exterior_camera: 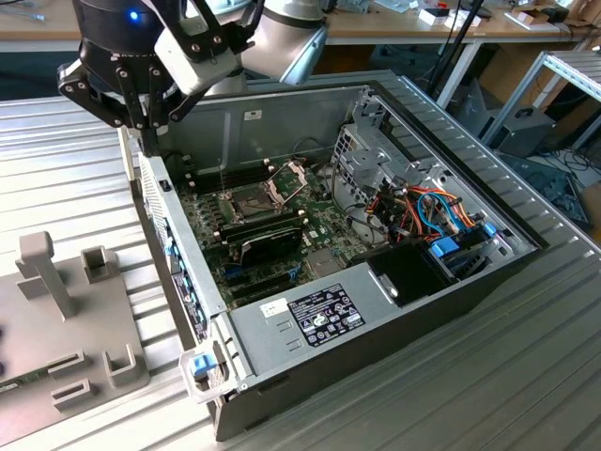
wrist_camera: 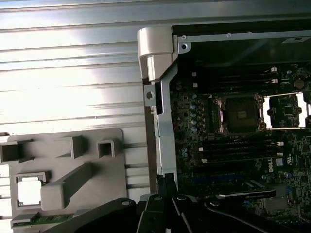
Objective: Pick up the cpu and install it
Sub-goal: 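Reach for the cpu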
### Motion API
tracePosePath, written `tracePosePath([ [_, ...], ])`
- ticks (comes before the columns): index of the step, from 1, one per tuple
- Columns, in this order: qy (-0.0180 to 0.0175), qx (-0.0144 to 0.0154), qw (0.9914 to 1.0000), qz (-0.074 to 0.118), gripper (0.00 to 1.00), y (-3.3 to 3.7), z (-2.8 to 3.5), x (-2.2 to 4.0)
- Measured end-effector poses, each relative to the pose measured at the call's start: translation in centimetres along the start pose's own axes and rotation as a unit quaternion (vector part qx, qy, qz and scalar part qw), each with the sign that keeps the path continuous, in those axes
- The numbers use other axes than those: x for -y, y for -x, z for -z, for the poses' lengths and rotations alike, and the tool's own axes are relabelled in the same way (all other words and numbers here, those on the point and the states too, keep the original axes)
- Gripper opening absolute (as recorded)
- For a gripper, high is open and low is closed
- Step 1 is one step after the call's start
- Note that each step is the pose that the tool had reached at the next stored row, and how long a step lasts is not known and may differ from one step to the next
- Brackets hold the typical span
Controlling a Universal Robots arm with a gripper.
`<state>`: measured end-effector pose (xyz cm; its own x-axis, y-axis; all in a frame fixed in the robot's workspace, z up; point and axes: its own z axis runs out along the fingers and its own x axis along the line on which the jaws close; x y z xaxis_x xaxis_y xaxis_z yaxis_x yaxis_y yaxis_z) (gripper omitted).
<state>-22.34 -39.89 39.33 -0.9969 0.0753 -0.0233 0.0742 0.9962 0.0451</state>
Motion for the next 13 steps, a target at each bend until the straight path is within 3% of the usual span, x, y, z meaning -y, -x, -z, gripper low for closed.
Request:
tracePosePath([
  [6,0.0000,0.0000,1.00000,0.000,0.11,-0.57,0.02,0.04],
  [13,0.0000,0.0000,1.00000,0.000,0.11,-0.61,0.02,0.04],
])
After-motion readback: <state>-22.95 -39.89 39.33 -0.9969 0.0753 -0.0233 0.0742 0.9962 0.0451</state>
